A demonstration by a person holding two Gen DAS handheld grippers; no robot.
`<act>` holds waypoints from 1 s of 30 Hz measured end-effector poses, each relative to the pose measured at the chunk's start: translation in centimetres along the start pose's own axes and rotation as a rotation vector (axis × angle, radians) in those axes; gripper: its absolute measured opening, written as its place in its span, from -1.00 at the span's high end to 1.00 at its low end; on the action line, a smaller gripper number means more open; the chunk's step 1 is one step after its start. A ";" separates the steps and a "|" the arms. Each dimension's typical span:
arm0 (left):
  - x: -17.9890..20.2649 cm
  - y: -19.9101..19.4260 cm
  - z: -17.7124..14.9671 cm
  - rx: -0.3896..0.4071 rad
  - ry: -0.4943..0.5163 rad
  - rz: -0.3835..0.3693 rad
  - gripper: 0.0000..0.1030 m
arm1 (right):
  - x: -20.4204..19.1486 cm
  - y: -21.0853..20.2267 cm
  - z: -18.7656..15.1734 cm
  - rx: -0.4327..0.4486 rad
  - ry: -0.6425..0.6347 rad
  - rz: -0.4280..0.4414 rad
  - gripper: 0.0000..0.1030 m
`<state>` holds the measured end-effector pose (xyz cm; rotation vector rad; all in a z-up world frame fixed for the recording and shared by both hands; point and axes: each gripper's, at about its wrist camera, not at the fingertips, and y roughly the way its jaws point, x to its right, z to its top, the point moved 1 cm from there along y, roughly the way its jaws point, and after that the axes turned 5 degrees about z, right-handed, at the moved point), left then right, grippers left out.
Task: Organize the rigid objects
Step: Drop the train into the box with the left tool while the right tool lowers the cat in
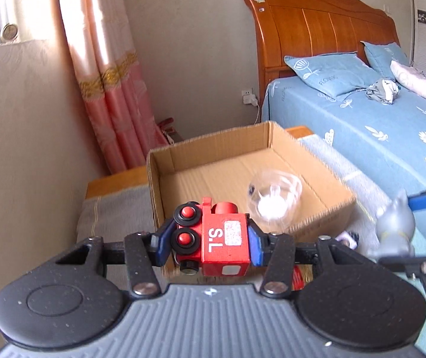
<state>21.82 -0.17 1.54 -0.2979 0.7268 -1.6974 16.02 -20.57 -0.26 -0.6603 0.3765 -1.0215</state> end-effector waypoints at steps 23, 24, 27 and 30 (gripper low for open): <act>-0.6 2.3 -1.0 0.021 -0.074 0.053 -0.87 | 1.0 0.7 2.8 0.004 0.011 -0.035 -0.47; -0.7 1.9 -1.5 0.018 -0.079 0.059 -0.88 | 1.2 0.9 3.1 0.003 0.017 -0.033 -0.47; -1.0 0.8 -3.0 0.014 -0.096 0.087 -0.89 | 1.9 1.5 4.1 0.001 0.032 -0.032 -0.47; -1.7 -0.3 -4.3 0.006 -0.134 0.103 -0.95 | 2.7 2.4 5.5 -0.006 0.040 -0.030 -0.47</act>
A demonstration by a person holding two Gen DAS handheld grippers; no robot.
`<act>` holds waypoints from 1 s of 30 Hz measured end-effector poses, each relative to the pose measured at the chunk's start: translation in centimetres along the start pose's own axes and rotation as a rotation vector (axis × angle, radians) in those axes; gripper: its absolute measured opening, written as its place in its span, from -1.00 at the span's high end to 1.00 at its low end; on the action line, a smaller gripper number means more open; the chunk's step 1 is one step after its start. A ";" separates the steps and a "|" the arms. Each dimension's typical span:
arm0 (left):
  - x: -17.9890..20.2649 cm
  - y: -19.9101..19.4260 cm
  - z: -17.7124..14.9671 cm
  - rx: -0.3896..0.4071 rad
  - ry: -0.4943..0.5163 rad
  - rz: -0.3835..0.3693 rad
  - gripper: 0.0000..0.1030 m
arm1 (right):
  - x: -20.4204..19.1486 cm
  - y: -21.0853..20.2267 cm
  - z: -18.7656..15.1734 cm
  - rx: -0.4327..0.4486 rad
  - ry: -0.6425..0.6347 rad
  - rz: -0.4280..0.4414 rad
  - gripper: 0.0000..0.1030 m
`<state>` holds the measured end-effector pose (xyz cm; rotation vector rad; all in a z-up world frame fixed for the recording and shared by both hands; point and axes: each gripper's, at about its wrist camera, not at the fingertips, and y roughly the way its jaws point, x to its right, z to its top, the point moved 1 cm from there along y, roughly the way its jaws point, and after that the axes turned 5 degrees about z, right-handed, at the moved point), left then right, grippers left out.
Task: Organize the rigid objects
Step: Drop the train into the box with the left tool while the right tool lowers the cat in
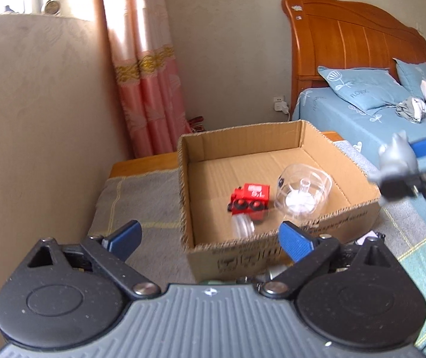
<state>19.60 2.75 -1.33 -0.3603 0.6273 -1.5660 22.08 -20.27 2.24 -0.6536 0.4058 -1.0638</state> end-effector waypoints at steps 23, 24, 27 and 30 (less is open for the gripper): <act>-3.3 -3.0 -5.4 -0.044 -0.115 0.102 -0.95 | 4.1 10.4 10.8 -0.047 0.125 -0.047 -1.00; -3.3 -3.0 -5.4 -0.044 -0.115 0.096 -0.95 | 4.0 10.3 10.7 -0.051 0.119 -0.045 -1.00; -3.2 -2.8 -5.4 -0.046 -0.120 0.082 -0.95 | 3.4 9.6 10.2 -0.053 0.094 -0.050 -1.00; -3.0 -2.6 -5.4 -0.050 -0.115 0.074 -0.95 | 3.0 8.9 9.6 -0.059 0.077 -0.050 -1.00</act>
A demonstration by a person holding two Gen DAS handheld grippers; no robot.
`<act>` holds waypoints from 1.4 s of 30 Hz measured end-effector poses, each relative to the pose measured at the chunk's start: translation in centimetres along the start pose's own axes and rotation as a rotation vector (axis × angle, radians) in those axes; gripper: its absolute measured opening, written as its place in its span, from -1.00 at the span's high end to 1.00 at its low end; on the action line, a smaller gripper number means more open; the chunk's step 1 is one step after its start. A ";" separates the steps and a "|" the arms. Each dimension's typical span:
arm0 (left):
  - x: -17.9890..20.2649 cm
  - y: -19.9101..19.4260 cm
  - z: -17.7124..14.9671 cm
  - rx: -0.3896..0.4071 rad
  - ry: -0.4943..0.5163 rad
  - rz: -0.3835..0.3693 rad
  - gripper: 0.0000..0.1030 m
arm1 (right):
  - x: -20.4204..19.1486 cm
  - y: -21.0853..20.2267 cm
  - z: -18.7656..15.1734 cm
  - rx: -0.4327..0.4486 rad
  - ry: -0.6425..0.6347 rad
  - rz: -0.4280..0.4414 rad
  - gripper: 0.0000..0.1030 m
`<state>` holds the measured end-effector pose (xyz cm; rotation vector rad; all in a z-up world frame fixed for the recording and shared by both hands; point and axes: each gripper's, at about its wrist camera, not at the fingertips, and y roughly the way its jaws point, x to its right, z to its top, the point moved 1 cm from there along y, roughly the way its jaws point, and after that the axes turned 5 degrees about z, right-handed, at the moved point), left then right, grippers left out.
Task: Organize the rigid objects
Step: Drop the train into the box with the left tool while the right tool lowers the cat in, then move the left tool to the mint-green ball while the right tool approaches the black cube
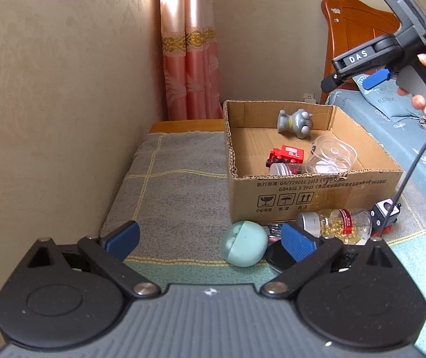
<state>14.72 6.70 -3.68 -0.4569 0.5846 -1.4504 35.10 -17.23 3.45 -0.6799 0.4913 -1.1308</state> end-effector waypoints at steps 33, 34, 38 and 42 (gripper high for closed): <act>-0.3 0.8 -2.1 -0.066 0.000 -0.039 -0.95 | -0.3 -3.0 -16.2 0.021 0.237 -0.070 -1.00; -0.3 0.8 -2.1 -0.066 0.001 -0.041 -0.95 | 0.0 -2.7 -16.2 0.024 0.251 -0.070 -1.00; -0.3 0.8 -2.2 -0.070 -0.001 -0.043 -0.95 | 0.8 -1.5 -16.3 0.010 0.275 -0.091 -1.00; -0.2 0.8 -2.3 -0.075 0.003 -0.043 -0.95 | 1.3 -1.4 -16.9 0.009 0.322 -0.063 -1.00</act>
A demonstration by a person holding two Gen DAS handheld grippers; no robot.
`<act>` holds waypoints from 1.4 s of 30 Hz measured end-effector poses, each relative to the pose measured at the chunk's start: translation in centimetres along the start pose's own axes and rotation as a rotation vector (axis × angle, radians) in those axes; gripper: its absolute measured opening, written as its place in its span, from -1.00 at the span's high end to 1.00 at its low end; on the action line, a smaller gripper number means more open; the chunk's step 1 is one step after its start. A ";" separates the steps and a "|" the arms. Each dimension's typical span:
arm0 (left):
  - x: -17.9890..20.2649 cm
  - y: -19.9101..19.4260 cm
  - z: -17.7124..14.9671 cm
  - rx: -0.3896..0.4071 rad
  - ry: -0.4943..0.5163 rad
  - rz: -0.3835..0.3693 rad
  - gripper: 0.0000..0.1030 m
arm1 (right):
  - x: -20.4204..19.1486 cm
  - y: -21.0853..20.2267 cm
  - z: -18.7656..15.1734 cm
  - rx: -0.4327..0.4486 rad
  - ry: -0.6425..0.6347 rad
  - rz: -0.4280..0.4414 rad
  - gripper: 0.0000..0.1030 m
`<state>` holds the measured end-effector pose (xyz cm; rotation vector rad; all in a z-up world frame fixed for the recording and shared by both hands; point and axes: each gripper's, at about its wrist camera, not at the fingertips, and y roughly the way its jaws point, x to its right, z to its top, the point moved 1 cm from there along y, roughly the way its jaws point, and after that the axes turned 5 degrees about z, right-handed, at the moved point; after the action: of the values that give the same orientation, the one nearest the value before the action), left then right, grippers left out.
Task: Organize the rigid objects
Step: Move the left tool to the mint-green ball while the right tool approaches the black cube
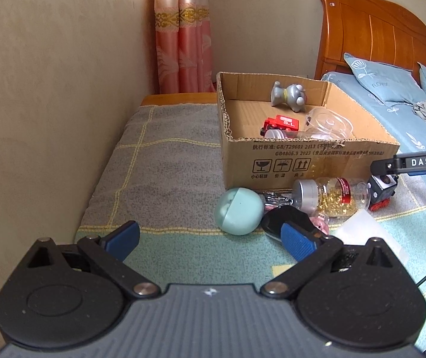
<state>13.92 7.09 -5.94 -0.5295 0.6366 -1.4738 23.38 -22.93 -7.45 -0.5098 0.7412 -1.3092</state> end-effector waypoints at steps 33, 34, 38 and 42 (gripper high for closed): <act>0.8 8.7 2.0 -0.069 0.054 -0.070 -0.95 | 1.5 -4.4 -9.7 -0.027 -0.176 -0.041 -1.00; 0.8 9.0 2.0 -0.070 0.054 -0.073 -0.95 | 1.4 -4.3 -9.7 -0.024 -0.177 -0.041 -1.00; 0.3 9.4 1.7 -0.068 0.063 -0.055 -0.96 | 1.5 -4.4 -9.8 -0.017 -0.180 -0.040 -1.00; -0.7 9.9 1.4 -0.086 0.062 0.005 -0.96 | 1.5 -4.5 -9.8 -0.020 -0.179 -0.040 -1.00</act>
<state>22.14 8.11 -11.60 -0.5500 0.7524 -1.4673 13.27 -24.59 -11.20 -0.6521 0.5987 -1.2758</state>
